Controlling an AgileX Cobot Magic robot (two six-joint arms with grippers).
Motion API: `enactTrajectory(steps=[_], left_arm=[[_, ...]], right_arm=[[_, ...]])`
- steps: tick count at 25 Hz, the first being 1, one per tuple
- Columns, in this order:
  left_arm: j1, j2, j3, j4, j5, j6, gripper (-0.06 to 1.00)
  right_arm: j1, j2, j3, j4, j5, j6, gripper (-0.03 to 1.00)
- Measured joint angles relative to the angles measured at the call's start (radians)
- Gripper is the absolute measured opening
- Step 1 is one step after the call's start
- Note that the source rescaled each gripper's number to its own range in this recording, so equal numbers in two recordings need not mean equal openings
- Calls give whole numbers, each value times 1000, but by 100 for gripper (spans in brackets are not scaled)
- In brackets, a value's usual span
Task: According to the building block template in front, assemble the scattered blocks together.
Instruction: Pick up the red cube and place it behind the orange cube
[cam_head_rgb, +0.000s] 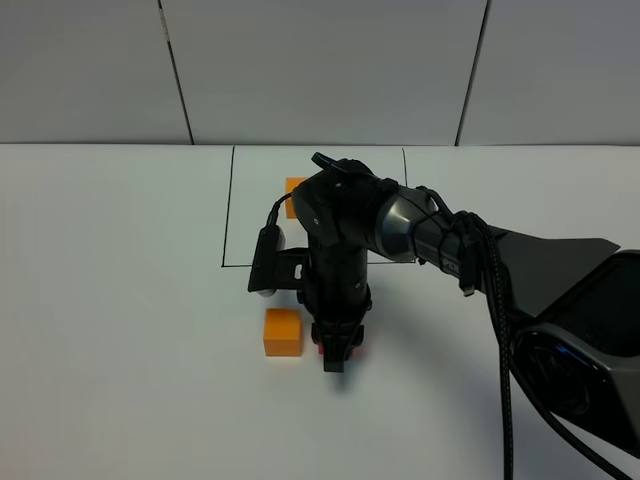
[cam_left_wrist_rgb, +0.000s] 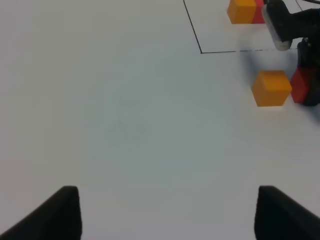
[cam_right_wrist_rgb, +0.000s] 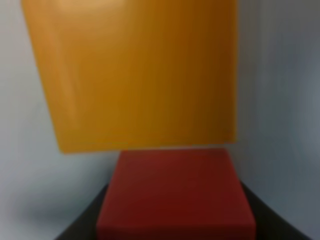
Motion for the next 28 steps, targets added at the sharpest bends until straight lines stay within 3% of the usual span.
enactTrajectory(steps=[10, 28], left_arm=[[0, 0, 0, 0, 0, 0, 58], [0, 0, 0, 0, 0, 0, 58]], right_arm=[[15, 1, 0, 4, 10, 43, 2], [28, 1, 0, 10, -2, 7, 2]])
